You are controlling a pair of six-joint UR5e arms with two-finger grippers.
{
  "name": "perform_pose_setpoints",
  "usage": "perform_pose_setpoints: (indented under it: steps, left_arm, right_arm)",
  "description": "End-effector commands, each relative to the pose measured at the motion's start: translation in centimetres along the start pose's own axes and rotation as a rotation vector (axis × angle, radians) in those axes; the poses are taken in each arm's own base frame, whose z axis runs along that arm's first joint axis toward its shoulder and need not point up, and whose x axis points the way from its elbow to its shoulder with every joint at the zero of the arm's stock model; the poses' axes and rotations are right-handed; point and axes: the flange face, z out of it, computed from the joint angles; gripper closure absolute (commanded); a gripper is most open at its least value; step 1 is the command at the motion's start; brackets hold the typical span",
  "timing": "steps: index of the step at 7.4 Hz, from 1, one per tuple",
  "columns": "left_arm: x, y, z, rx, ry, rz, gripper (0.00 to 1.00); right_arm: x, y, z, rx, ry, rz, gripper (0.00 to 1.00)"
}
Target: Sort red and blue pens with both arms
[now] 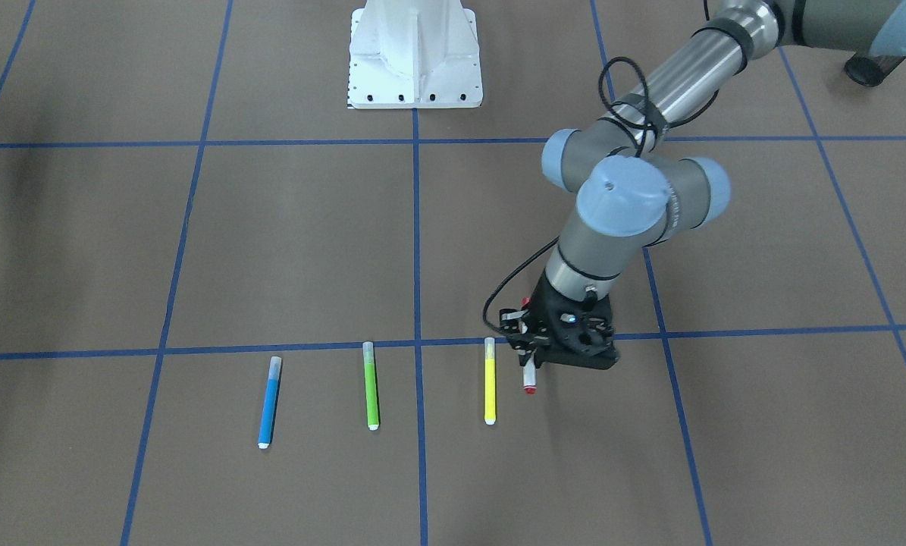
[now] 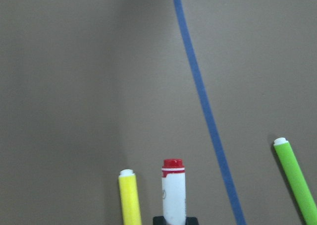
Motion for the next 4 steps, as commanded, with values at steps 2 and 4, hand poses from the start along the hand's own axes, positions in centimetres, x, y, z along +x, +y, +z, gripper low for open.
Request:
perform_pose_setpoints:
  steps: [2,4]
  left_arm:
    - [-20.7,5.5,-8.8,0.035,-0.066,-0.124,1.0]
    - [-30.8,6.5,-11.8,0.069,-0.118,-0.104,1.0]
  right_arm:
    - [-0.7,-0.6,0.2,-0.001,-0.001,0.002,0.0]
    - [-0.9,-0.9,0.3,-0.001,-0.002,-0.002,0.0]
